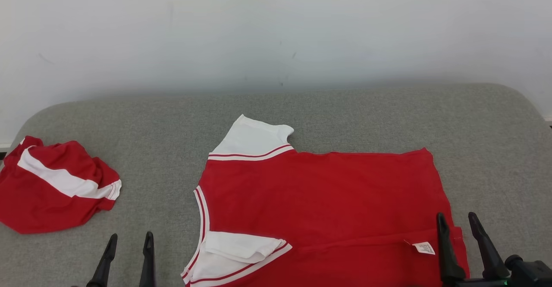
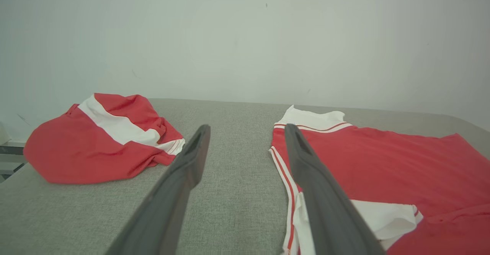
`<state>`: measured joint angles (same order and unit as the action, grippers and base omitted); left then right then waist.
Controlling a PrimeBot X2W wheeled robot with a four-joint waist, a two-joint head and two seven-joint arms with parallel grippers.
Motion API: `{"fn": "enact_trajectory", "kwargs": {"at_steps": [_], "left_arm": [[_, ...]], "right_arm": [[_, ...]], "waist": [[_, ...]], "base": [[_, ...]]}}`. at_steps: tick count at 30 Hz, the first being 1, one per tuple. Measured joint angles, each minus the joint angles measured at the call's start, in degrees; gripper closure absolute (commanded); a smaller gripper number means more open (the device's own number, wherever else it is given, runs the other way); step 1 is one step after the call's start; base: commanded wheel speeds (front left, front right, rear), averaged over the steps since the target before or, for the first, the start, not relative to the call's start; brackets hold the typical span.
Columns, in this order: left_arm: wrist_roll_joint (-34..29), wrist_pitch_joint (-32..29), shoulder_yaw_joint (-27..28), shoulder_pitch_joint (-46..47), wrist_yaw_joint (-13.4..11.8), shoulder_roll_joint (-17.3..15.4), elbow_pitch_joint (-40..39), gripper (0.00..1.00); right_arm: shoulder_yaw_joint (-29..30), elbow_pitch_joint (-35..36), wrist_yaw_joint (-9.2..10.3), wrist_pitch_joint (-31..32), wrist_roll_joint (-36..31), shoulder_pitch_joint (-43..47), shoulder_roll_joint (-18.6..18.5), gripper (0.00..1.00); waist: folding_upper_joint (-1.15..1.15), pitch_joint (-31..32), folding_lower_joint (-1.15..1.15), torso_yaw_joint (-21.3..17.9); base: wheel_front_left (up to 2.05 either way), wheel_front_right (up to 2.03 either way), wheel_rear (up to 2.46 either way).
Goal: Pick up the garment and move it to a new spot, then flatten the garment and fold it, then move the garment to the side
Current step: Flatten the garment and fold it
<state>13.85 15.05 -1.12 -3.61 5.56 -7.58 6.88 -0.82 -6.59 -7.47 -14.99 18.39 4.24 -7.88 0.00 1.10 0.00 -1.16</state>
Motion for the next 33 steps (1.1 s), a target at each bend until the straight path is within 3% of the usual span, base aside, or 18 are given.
{"fn": "enact_trajectory", "kwargs": {"at_steps": [13,19,25,33], "left_arm": [[-0.4,0.0,1.96,1.52,1.51,0.67,2.6,0.0],[1.22,-1.87,-1.0,10.81,1.6,-4.98,6.23,0.0],[6.91,-7.3,-10.21,24.42,1.93,-12.72,7.33,0.0],[17.18,-15.02,-22.52,44.0,1.94,-19.67,12.32,0.0]], "right_arm": [[-0.43,-3.22,0.0,-0.01,1.96,-2.49,-0.03,0.0],[-1.52,-9.44,0.0,1.14,1.94,-9.85,-3.78,0.0],[-2.47,-16.14,0.0,5.53,1.7,-21.28,-6.08,0.0],[-4.61,-25.61,0.0,9.88,0.73,-37.07,-6.86,0.0]], "waist": [[0.0,-0.81,0.0,-0.98],[0.0,-2.86,0.01,-2.09],[0.0,-7.25,0.01,-3.14],[0.01,-15.5,0.02,-4.79]], "base": [[0.0,0.0,0.0],[0.0,0.0,0.0],[0.0,0.0,0.0],[0.0,0.0,0.0]]}}
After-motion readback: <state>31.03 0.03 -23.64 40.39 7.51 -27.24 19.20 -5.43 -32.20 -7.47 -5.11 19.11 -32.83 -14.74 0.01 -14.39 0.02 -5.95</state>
